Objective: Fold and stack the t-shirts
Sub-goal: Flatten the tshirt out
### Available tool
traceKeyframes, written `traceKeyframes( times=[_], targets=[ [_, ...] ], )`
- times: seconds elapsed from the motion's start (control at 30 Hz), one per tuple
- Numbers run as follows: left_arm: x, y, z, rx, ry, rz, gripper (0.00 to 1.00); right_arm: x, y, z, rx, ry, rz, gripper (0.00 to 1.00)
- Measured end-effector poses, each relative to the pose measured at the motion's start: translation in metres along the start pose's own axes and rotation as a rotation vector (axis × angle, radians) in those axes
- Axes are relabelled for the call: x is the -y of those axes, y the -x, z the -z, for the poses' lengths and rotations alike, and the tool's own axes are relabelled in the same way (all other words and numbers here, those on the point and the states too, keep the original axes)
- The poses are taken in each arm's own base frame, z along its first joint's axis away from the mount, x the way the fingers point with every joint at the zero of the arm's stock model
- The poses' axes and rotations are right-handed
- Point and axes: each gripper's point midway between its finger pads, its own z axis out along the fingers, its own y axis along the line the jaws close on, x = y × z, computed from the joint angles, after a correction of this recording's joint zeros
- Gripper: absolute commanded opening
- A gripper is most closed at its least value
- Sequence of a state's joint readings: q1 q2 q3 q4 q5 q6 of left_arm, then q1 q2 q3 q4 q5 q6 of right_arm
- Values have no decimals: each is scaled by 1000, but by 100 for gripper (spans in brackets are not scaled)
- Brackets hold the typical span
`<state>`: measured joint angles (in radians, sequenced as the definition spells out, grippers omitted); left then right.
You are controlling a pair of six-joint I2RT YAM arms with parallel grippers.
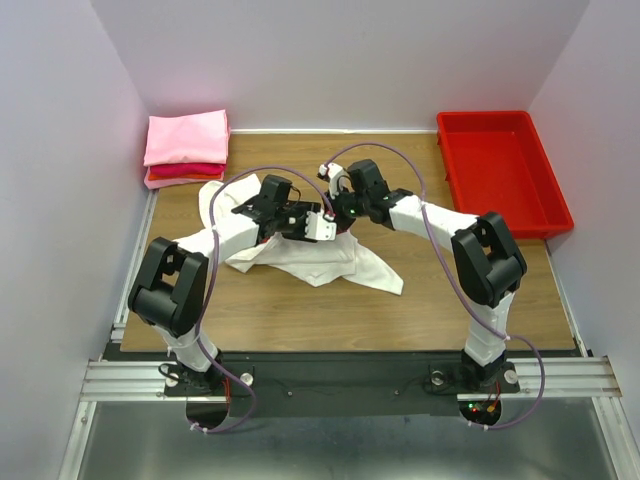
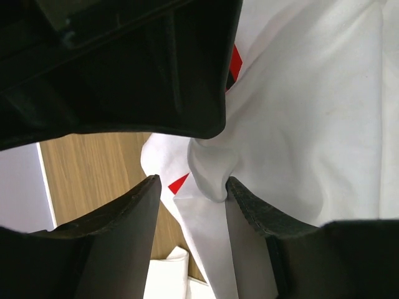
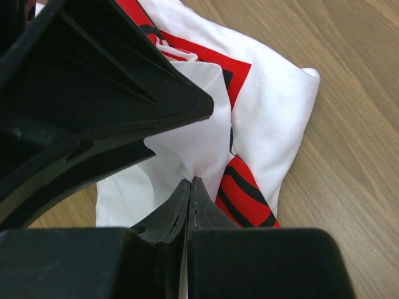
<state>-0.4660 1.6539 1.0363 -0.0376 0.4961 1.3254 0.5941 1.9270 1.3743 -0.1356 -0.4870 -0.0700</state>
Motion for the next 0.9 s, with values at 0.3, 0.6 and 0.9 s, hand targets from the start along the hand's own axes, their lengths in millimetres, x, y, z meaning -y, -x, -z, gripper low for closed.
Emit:
traceKeyframes(
  times=[0.3,0.6,0.9],
  targets=[
    [5,2,-1,-8,-16,-3,62,7,8,2,14,-7,-21,1],
    [4,2,-1,-9,-10,18,46,8,7,4,16,10,-51,1],
    [-4,-2,-18,-9,-9,75,32,4,8,4,17,37,-56,1]
  ],
)
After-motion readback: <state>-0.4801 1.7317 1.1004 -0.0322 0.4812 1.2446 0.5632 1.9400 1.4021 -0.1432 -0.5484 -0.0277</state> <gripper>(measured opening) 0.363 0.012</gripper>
